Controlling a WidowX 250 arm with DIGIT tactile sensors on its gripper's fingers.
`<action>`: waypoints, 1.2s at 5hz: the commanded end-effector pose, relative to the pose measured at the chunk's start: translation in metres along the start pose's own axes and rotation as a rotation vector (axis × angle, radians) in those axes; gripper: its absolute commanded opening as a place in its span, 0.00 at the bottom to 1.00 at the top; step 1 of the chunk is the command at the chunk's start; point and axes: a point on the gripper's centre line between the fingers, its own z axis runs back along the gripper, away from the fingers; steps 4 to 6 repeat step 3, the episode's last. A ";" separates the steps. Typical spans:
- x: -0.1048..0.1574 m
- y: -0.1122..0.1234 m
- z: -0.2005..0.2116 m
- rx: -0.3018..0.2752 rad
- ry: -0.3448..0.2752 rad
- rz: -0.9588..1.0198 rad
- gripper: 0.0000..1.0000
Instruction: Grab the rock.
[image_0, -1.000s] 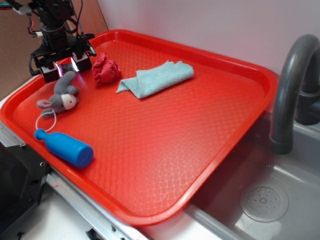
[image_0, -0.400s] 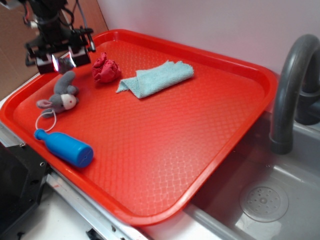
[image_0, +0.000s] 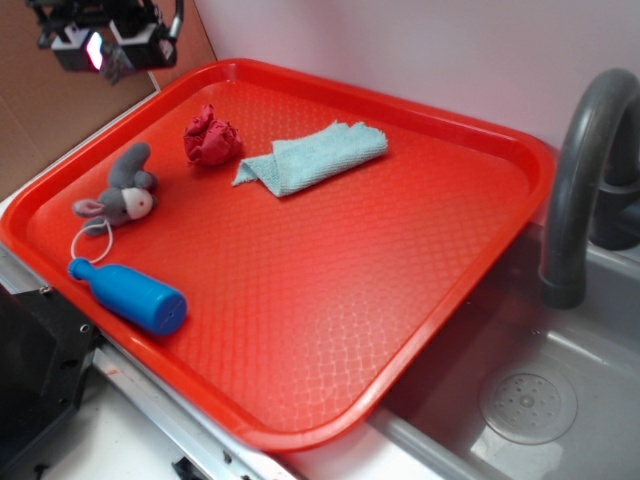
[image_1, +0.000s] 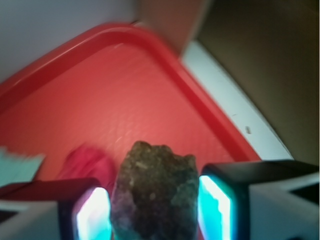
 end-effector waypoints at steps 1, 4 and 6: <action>-0.027 -0.020 0.066 -0.166 0.011 -0.445 0.00; -0.037 -0.014 0.066 -0.174 0.017 -0.385 0.00; -0.037 -0.014 0.066 -0.174 0.017 -0.385 0.00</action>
